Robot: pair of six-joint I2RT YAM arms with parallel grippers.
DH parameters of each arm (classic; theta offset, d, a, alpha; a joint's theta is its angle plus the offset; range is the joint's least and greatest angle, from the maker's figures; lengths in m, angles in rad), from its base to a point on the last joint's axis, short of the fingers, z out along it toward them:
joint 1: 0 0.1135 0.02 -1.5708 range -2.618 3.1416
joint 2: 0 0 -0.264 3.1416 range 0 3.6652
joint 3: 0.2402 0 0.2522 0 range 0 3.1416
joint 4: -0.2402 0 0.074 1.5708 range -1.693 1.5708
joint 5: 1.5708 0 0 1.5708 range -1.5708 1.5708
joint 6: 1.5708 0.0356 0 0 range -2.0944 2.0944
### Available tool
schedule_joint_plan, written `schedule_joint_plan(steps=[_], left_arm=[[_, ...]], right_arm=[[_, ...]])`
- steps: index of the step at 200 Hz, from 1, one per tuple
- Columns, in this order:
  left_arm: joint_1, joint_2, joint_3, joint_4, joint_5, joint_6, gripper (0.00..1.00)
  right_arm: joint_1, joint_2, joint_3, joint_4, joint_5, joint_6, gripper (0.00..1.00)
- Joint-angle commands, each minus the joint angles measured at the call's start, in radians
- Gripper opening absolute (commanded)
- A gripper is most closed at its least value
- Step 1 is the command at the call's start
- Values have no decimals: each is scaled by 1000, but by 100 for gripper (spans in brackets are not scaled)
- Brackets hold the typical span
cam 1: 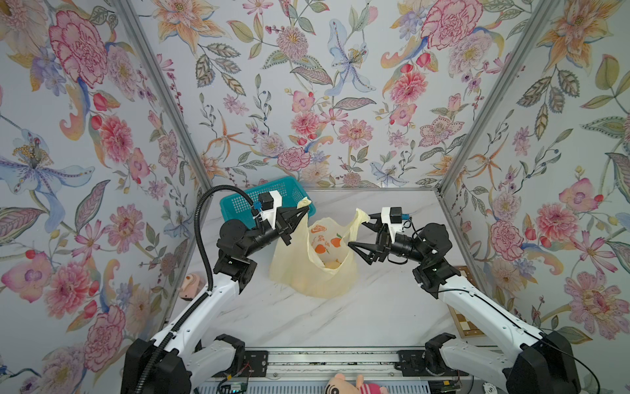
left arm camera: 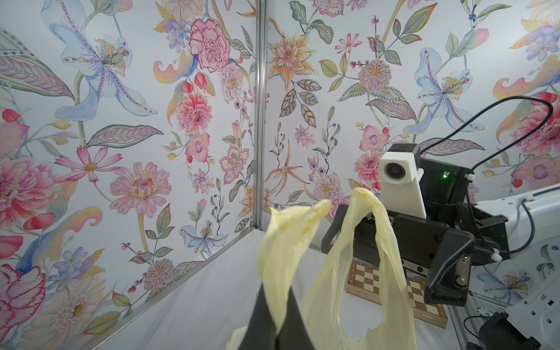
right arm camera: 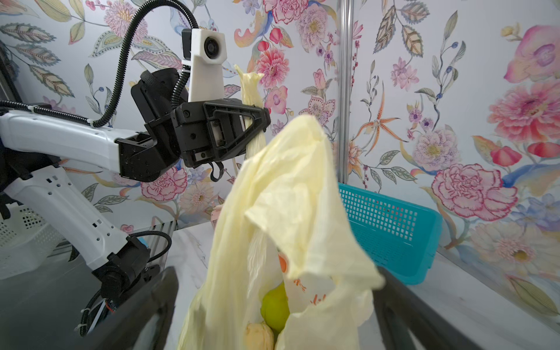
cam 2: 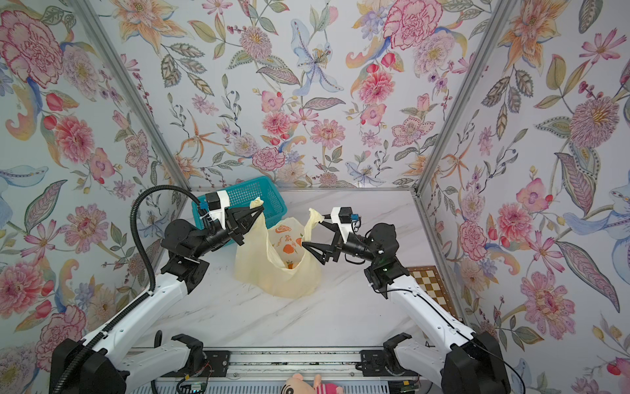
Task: Place the pears into plastic bags & tie knots
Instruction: Tie the plastic bag at the center of the board.
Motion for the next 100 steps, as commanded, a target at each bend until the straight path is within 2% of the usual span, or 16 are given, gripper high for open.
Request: schedule_joint_plan(steps=[1,9,20,37,46,57,68,80,100], left_arm=[[13,-22,-3,28,23,-5,0],[13,-22,-2,25,24,-3,0],[12,-25,-3,20,23,-1,0],[12,-26,-3,16,16,2,0],[13,-27,-3,8,11,6,0],[13,-28,1,-14,0,15,0],[13,-25,14,-49,-8,29,0],[11,-18,35,-95,-9,40,0],[5,1,85,-196,-3,71,0]], right_arm=[[0,33,14,140,4,41,94],[-2,45,20,151,1,43,90],[-2,60,30,155,2,54,78],[-9,71,27,173,-5,75,51],[-13,70,25,172,-4,78,42],[-23,66,33,152,-7,78,23],[-38,54,50,118,-17,72,10],[-51,37,79,45,-26,36,0],[-58,4,154,-168,-46,-110,0]])
